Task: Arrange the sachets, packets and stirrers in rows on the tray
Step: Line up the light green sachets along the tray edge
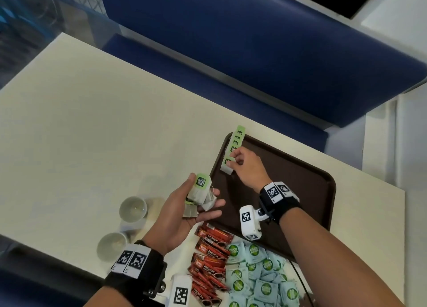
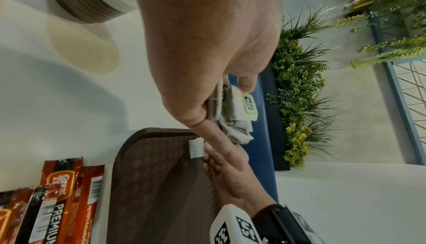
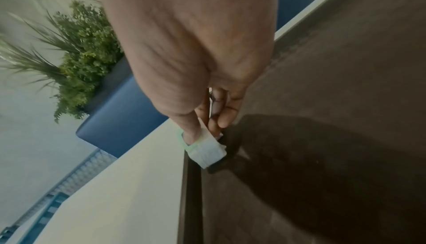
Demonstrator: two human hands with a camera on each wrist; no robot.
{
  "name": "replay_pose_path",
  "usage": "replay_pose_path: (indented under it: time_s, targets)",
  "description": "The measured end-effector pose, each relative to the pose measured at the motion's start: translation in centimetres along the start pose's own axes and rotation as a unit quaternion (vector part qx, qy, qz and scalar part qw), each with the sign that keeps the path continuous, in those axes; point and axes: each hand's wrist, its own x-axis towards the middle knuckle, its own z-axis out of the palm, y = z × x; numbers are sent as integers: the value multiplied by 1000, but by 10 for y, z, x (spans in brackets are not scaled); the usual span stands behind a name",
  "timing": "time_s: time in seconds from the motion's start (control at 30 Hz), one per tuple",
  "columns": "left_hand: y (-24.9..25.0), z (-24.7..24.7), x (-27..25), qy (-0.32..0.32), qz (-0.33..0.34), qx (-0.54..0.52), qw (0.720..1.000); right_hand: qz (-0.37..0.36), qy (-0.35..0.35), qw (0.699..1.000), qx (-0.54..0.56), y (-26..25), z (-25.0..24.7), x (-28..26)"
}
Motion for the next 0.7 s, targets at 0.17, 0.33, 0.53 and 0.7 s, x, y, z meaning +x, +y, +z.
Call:
replay_pose_path:
  time_s: [0.17,0.33,0.53,0.7]
  targets:
    - [-2,-4,-1,11,4,8,1000,-21,50,998,-20,9,11,6]
    - [-6,-8,-2,18,2,17,1000,-12,82,997,6,12,14,8]
    - [-10,-9,-2,28,4,20,999,-26,90,996,14,11,16,10]
    - [-11,-11,-1,28,4,15,999,-33,95,995,13,11,17,11]
